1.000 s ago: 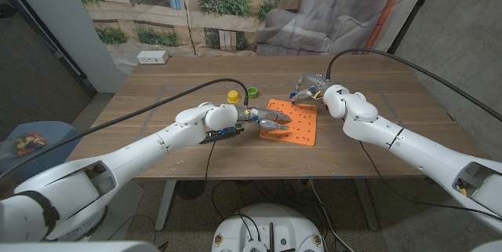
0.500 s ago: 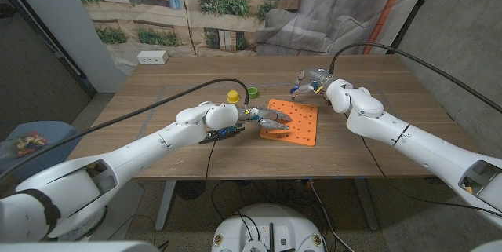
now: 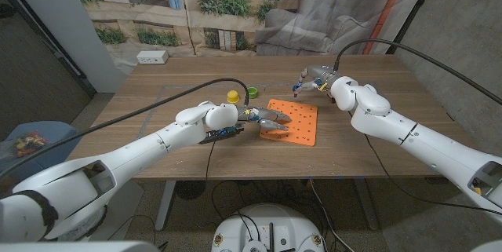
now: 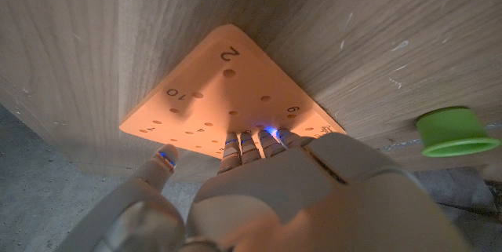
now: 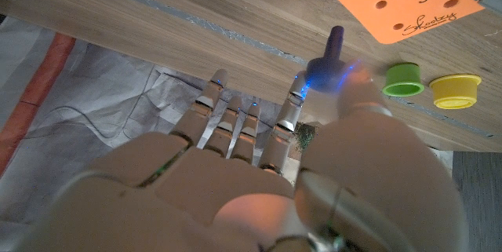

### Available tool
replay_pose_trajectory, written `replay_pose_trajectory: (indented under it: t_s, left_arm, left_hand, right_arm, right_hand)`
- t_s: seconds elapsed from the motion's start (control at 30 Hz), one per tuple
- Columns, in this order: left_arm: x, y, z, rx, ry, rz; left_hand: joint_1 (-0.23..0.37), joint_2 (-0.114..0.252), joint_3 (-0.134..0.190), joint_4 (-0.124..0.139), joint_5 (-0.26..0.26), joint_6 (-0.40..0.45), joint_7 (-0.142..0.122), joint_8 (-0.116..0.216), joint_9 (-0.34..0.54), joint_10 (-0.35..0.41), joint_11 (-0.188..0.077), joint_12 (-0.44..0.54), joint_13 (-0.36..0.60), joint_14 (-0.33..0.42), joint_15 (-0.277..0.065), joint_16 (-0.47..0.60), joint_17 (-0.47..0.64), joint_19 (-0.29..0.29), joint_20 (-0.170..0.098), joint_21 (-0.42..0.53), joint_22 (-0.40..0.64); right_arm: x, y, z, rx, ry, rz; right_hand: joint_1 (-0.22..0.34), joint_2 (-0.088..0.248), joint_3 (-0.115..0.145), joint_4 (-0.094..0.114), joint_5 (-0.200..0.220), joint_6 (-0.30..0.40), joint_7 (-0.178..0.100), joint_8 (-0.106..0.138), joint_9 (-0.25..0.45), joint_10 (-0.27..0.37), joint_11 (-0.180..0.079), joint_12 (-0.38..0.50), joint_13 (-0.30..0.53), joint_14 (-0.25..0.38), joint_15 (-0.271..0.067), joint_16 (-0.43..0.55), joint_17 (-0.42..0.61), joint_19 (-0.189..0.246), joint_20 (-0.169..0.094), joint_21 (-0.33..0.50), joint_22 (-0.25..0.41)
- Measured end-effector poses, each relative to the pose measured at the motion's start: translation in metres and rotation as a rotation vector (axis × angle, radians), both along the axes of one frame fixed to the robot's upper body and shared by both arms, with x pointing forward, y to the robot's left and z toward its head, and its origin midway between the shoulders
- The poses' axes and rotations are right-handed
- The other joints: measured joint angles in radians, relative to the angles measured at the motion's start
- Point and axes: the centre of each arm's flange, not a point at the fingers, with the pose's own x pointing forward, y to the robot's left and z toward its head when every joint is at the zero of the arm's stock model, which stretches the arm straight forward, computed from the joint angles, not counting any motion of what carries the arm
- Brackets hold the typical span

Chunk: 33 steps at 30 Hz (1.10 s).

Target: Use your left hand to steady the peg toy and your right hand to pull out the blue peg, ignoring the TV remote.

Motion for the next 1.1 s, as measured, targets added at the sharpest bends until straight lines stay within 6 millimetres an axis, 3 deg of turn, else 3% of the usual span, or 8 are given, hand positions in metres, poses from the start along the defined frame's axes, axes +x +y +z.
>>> replay_pose_trajectory:
  t_s: [0.4, 1.1]
  left_arm:
    - [-0.004, 0.001, 0.003, -0.017, -0.029, 0.0]
    - [-0.012, 0.003, 0.025, -0.059, -0.111, -0.006]
  left_hand:
    - [0.004, -0.002, 0.004, -0.004, 0.0, 0.0, 0.0, 0.0, 0.002, 0.005, 0.004, 0.009, 0.007, 0.006, -0.005, 0.011, 0.002, 0.011, -0.009, 0.006, 0.0]
    - [0.012, 0.004, 0.008, -0.008, 0.0, 0.011, 0.0, 0.0, 0.002, 0.007, 0.007, 0.005, 0.004, 0.023, 0.005, 0.01, 0.001, 0.04, 0.012, 0.009, 0.004]
  right_arm:
    - [-0.008, -0.012, 0.006, 0.005, -0.011, -0.034]
    - [-0.013, -0.034, 0.006, 0.023, -0.012, -0.111]
  right_hand:
    - [0.0, 0.0, 0.0, 0.0, 0.003, -0.005, -0.005, -0.011, -0.005, 0.0, 0.0, 0.0, 0.0, 0.0, 0.0, 0.0, 0.0, -0.005, 0.005, 0.0, 0.0]
    - [-0.001, 0.001, 0.0, 0.0, 0.004, -0.011, -0.011, -0.023, -0.011, 0.0, 0.0, -0.008, 0.0, 0.0, 0.0, 0.0, 0.0, -0.005, 0.005, 0.0, 0.0]
